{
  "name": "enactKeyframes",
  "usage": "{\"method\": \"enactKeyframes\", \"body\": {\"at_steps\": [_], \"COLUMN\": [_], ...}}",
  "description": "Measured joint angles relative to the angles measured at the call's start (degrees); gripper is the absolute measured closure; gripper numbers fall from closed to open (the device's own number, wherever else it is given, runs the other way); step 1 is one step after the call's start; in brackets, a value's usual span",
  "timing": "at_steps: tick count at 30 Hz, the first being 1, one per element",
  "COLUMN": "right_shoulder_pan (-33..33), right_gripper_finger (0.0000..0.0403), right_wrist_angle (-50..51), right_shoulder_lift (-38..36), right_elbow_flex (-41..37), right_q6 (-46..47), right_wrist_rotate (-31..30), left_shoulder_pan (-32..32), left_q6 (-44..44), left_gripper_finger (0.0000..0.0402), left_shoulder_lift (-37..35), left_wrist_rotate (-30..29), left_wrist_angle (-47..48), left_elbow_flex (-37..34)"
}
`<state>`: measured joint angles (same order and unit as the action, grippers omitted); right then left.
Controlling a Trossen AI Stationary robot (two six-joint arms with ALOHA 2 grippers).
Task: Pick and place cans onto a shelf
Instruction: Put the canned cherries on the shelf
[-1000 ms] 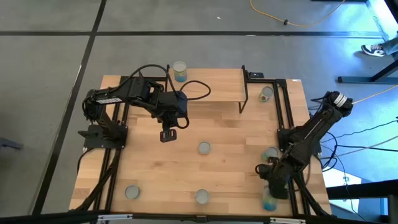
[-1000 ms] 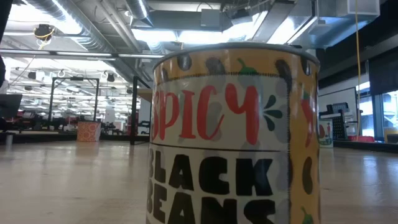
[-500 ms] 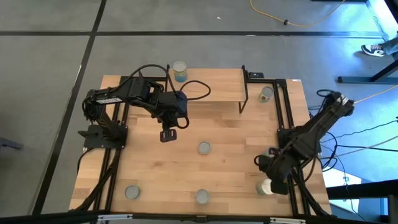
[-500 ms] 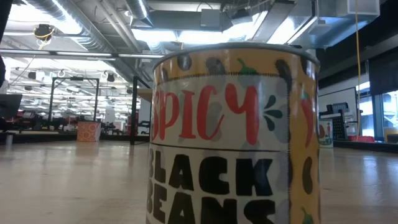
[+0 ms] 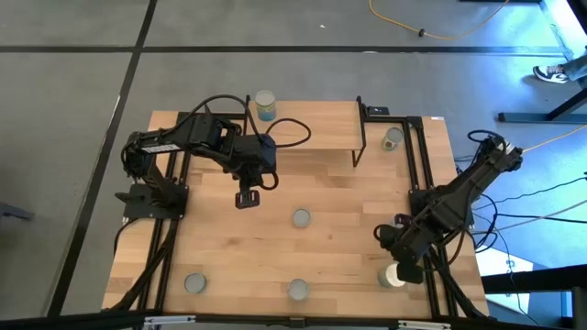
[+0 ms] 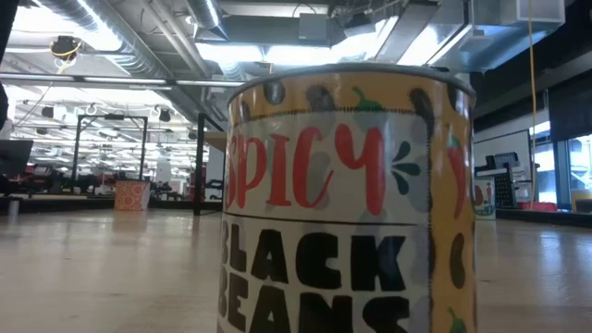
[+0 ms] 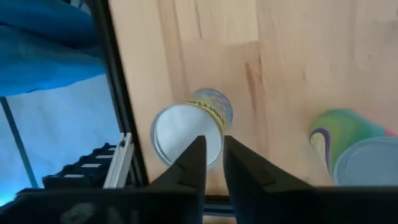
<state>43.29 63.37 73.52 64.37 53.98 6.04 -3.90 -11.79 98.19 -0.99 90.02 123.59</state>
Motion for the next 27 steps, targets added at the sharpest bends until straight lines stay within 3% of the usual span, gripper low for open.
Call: {"method": "enactKeyframes", "body": {"at_steps": [6, 11, 27], "right_shoulder_pan": [0.27, 1.14, 1.86], "right_gripper_finger": [0.0308, 0.0305, 0.0304], "right_wrist_angle": [-1.82, -4.20, -10.43], "right_shoulder_lift": [0.00, -0.02, -0.02], "right_elbow_flex": [-3.18, -5.97, -12.58], "right_q6": [-0.31, -0.66, -0.57], "right_wrist_rotate": [0.97, 3.96, 4.57], "left_shoulder_pan": [0.01, 0.00, 0.00], "left_q6": [-0.01, -0.07, -1.36], "left_gripper_finger": [0.0401, 0.0401, 0.0401], "left_shoulder_lift": [0.00, 0.00, 0.00], "left_wrist_rotate": [0.00, 0.00, -0.04], "left_wrist_angle": [0.00, 0.00, -0.02], "left_elbow_flex": [0.00, 0.00, 0.00]}}
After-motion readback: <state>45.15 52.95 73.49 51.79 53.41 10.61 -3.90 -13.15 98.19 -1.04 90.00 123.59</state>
